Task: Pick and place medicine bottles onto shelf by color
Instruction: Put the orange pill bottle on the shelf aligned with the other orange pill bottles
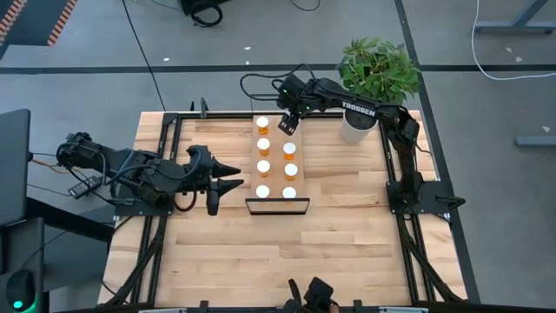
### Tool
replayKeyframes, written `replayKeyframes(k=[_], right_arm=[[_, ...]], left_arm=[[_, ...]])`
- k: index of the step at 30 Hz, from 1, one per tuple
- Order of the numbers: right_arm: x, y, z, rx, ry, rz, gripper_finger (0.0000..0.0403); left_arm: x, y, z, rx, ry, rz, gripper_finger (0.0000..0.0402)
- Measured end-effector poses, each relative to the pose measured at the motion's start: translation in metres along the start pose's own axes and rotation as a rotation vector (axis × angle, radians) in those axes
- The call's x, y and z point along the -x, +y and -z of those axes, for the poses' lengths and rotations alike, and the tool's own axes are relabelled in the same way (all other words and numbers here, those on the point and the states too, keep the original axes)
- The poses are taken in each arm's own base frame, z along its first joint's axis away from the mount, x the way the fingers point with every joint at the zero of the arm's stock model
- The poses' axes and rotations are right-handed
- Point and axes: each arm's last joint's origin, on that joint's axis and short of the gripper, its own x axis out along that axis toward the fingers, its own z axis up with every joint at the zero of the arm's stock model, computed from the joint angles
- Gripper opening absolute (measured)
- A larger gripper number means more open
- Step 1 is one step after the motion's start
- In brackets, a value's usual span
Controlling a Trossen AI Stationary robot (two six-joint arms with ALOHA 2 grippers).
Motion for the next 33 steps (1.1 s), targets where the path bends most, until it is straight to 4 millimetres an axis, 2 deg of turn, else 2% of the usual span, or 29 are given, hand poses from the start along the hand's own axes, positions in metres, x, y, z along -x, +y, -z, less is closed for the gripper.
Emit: replayKeyframes(k=[16,28,33], right_arm=[[0.0,0.001,0.0,0.027,0.0,-0.031,0.0232],[0.001,0.004,-0.004,-0.077,-0.044,-0.027,0.0232],[-0.009,0.004,0.002,-0.082,0.007,-0.014,0.0232]], left_arm=[[-0.011,0.015,-0.018,0.088,-0.11,-0.061,0.0162],[-0.018,0.031,-0.03,-0.005,-0.152,-0.095,0.0162],[-0.02,0.035,-0.031,-0.02,-0.155,-0.114,0.0163]])
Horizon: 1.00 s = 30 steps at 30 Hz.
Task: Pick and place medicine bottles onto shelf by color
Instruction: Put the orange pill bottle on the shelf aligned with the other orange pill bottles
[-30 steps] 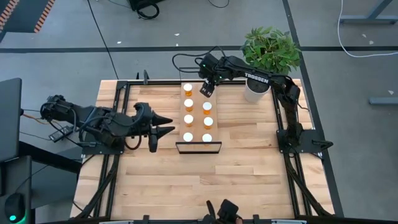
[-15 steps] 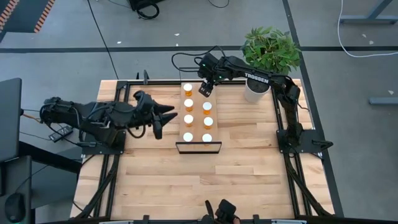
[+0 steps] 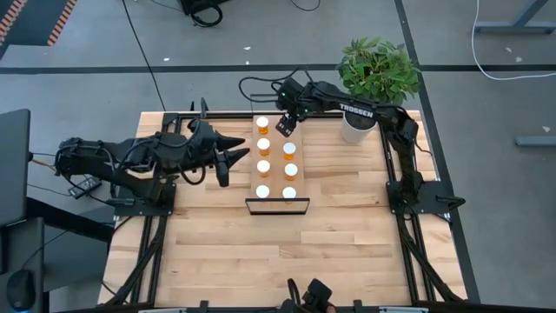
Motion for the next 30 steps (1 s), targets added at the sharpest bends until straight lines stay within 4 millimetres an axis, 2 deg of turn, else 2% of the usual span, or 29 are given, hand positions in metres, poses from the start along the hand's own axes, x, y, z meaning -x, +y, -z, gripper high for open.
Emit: replayKeyframes(k=[11,25,30], right_arm=[[-0.025,0.0,0.017,-0.009,0.052,0.007,0.0232],[-0.026,0.0,0.014,-0.006,0.01,0.002,0.0232],[-0.027,-0.005,0.012,-0.007,0.0,0.014,0.0232]], left_arm=[[0.0,0.0,0.0,0.0,0.0,0.001,0.0163],[0.0,0.0,0.0,0.025,0.001,0.0,0.0163],[0.0,0.0,0.0,0.018,0.001,-0.001,0.0163]])
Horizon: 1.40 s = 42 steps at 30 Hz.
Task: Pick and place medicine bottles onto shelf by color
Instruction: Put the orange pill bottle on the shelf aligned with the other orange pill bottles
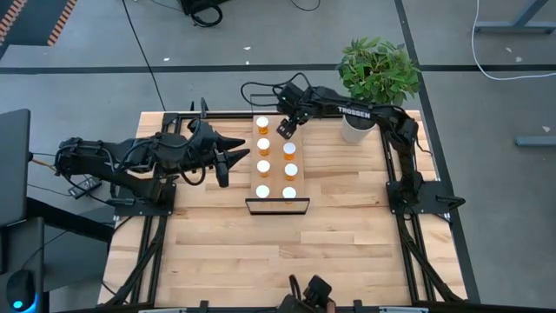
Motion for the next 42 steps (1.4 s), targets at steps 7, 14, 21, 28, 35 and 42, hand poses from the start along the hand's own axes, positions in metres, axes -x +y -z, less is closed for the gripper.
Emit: replayKeyframes(k=[7,14,21,28,35,42], right_arm=[[-0.002,-0.01,-0.001,-0.011,-0.011,0.021,0.0232],[-0.002,-0.01,-0.003,-0.012,-0.028,0.018,0.0232],[-0.002,-0.008,-0.003,-0.009,-0.031,0.016,0.0232],[-0.018,-0.005,0.001,-0.015,0.01,0.002,0.0232],[-0.021,0.01,0.003,0.014,0.02,-0.013,0.0232],[-0.021,0.008,0.004,0.018,0.028,0.001,0.0232]], left_arm=[[0.0,0.0,0.0,0.0,0.0,0.0,0.0163],[0.0,0.0,0.0,0.005,0.0,0.0,0.0163],[0.0,0.0,0.0,0.007,0.0,0.0,0.0162],[0.0,0.0,0.0,0.008,-0.001,0.001,0.0162],[0.0,0.0,0.0,0.015,0.0,0.002,0.0162],[0.0,0.0,0.0,0.026,0.001,0.002,0.0162]])
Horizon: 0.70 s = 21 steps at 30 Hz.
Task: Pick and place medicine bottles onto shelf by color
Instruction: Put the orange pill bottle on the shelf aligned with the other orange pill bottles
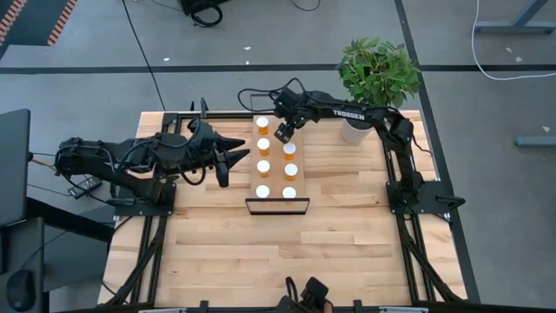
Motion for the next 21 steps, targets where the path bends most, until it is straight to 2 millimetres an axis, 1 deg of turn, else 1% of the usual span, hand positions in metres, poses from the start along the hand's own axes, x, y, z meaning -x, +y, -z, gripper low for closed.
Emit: replayKeyframes(k=[17,21], right_arm=[[-0.002,-0.012,-0.002,0.007,-0.01,0.038,0.0232],[-0.002,-0.012,-0.002,0.008,-0.011,0.038,0.0232]], left_arm=[[0.0,0.0,0.0,0.007,0.002,-0.001,0.0162],[0.0,0.0,0.0,0.006,0.003,-0.001,0.0162]])
